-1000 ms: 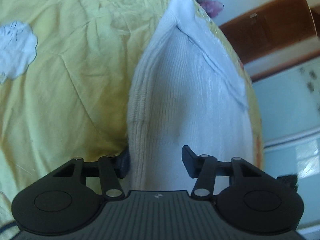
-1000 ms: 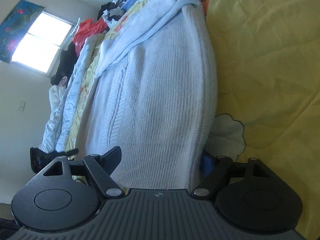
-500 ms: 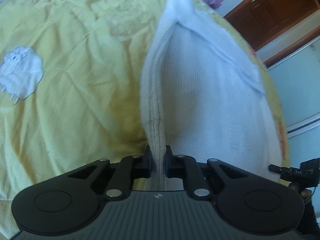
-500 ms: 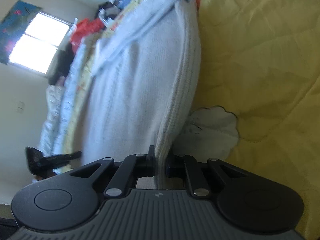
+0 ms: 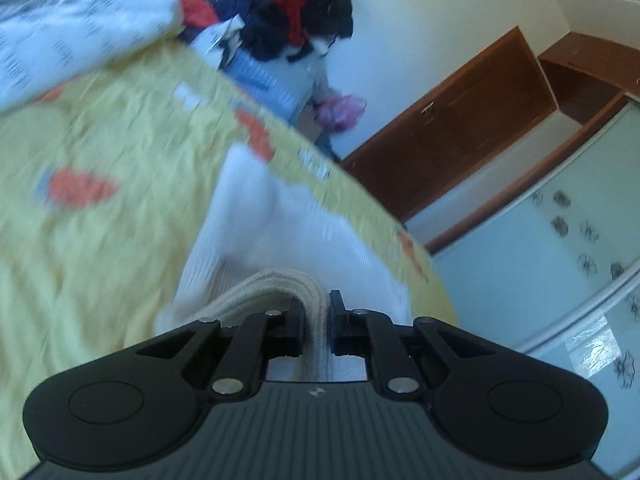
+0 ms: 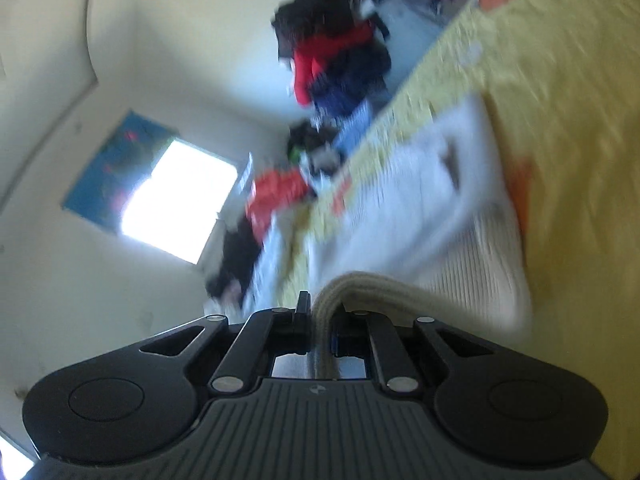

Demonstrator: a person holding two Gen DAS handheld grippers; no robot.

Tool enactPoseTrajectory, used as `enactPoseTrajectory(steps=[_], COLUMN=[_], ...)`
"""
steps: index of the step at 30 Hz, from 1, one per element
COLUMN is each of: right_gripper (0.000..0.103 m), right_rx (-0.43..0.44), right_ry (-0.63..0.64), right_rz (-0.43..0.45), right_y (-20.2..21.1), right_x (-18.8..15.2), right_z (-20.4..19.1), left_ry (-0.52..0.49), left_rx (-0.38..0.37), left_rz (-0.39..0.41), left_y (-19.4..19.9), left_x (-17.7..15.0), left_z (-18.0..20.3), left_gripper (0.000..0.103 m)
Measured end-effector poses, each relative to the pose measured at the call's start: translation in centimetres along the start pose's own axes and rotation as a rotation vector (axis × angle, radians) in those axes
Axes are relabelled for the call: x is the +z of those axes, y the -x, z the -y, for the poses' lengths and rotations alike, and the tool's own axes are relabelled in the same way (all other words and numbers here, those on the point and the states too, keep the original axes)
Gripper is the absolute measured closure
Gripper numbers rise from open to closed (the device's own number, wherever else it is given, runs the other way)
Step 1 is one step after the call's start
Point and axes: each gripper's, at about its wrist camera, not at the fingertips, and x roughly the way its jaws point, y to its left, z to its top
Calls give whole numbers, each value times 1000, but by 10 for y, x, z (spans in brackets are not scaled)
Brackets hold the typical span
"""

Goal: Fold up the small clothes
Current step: 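Lift the hem with both grippers and fold it over toward the collar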

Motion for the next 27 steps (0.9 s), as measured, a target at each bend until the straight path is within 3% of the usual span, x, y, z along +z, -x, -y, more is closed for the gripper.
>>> enactPoseTrajectory(steps=[3, 8, 14, 18, 19, 20, 21, 23, 24, 26, 27], right_gripper=[89, 89, 89, 87, 85, 76, 59, 51, 43, 41, 41], right_rx=[1, -70, -157, -138, -119, -119, -115, -66, -73, -94, -105], right_ry=[-36, -112, -150, -251, -303, -351, -400, -438, -430, -359, -320], right_rz=[52, 82, 62, 77, 100, 125, 153, 214, 239, 236, 218], right_y=[-24, -79, -137, -151, -151, -150, -150, -145, -141, -132, -128], right_x=[44, 102, 131, 140, 142, 144, 145, 144, 142, 136, 130], right_z=[17, 56, 95, 121, 130, 136, 144, 153, 151, 138, 131], left_ry=[-25, -23, -1, 74, 129, 207, 282, 372, 378, 354, 329], left_rx=[8, 50, 138, 147, 132, 124, 123, 80, 39, -1, -4], left_rz=[21, 25, -29, -25, -17, -23, -48, -64, -54, -20, 19], left_y=[-37, -100, -173, -200, -204, -210, -216, -219, -214, -194, -179], left_x=[34, 83, 104, 116, 120, 123, 126, 125, 122, 114, 108], left_z=[10, 8, -12, -38, -47, -59, -70, -82, -82, -77, -73], left_gripper=[92, 92, 92, 92, 92, 91, 87, 80, 72, 53, 37])
